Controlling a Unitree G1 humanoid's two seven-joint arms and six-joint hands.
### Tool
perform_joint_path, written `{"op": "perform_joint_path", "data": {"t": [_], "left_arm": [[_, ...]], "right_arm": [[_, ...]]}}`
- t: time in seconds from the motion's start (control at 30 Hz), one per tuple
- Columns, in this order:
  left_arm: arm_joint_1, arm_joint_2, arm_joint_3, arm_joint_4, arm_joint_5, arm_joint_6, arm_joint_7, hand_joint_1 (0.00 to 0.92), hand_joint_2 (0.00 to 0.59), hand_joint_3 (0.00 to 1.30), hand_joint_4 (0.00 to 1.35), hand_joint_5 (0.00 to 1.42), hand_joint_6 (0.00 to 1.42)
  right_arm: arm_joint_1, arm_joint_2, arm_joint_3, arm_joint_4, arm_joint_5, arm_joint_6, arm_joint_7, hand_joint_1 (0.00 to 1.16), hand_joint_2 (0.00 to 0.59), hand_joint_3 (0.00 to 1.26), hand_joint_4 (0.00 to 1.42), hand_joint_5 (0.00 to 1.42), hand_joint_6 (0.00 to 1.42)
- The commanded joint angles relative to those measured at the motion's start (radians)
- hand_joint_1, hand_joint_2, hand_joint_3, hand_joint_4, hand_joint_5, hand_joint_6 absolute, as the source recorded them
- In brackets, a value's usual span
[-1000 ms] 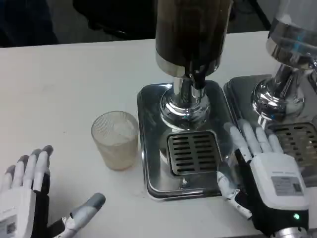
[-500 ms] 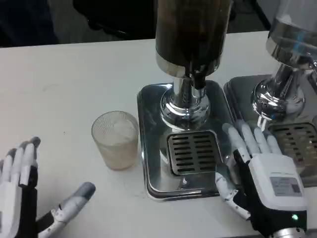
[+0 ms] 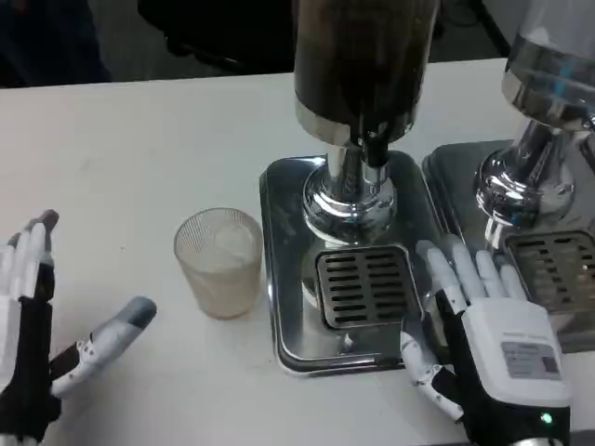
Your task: Grasp the cup under the faucet to collect the drink, then remove the cup.
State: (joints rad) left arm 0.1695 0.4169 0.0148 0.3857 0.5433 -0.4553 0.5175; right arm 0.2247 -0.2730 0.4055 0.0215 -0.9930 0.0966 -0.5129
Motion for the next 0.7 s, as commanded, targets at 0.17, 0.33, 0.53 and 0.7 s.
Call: {"op": "perform_joint_path", "data": {"t": [0.17,0.33,0.53,0.7], "left_arm": [[-0.203,-0.007,-0.052,0.323,-0.101,-0.190,-0.085,0.000,0.000,0.00,0.00,0.00,0.00],[-0.304,-0.008,-0.090,0.481,-0.108,-0.270,-0.114,0.000,0.000,0.00,0.00,0.00,0.00],[-0.373,-0.008,-0.130,0.570,-0.091,-0.317,-0.105,0.049,0.000,0.00,0.00,0.00,0.00],[-0.410,-0.011,-0.169,0.606,-0.063,-0.330,-0.081,0.087,0.000,0.00,0.00,0.00,0.00]], "right_arm": [[0.010,0.019,0.009,-0.016,-0.012,0.013,-0.015,0.16,0.538,0.07,0.00,0.00,0.00],[0.001,0.027,0.017,-0.006,-0.014,0.012,-0.016,0.15,0.542,0.07,0.00,0.00,0.00],[0.000,0.027,0.019,-0.008,-0.015,0.016,-0.010,0.14,0.544,0.07,0.00,0.00,0.00],[0.005,0.025,0.021,-0.013,-0.016,0.019,-0.003,0.14,0.544,0.07,0.00,0.00,0.00]]}}
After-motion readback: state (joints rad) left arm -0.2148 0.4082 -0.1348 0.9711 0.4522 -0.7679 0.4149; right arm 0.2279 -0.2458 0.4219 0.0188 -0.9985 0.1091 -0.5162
